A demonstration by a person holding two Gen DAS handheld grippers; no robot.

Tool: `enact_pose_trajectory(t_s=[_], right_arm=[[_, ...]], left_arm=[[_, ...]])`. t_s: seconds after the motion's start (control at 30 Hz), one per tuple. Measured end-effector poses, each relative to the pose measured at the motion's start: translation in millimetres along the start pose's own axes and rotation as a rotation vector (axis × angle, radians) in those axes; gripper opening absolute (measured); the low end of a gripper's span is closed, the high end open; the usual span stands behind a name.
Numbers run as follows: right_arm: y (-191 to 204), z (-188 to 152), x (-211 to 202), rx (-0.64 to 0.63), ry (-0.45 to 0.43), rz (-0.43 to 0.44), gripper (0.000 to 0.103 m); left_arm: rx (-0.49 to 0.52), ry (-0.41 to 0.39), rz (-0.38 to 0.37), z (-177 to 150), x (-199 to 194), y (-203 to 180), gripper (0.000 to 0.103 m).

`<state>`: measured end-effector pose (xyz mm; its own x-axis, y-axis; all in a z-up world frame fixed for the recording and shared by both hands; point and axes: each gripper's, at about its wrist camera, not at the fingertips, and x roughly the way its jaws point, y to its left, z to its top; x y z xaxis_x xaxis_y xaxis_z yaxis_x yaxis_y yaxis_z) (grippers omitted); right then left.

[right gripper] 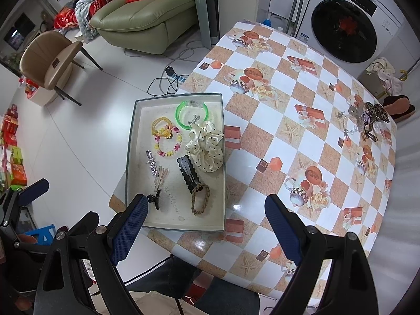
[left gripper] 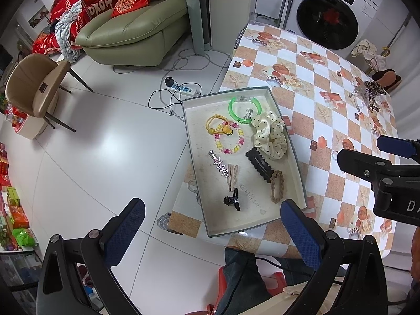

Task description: Organize jewelry

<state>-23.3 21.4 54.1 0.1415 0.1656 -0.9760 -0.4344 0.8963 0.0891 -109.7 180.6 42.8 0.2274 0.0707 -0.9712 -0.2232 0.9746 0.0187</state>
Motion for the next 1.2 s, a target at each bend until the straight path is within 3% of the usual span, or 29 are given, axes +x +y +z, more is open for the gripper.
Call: enact_pose_trajectory(t_s=[1.2], right_arm=[[2.4, -2.6, 6.1, -0.007, 0.006, 0.004, 0.092]], left_arm=[[0.004, 0.000, 0.006, -1.5, 0.4, 0.8, 0.103]])
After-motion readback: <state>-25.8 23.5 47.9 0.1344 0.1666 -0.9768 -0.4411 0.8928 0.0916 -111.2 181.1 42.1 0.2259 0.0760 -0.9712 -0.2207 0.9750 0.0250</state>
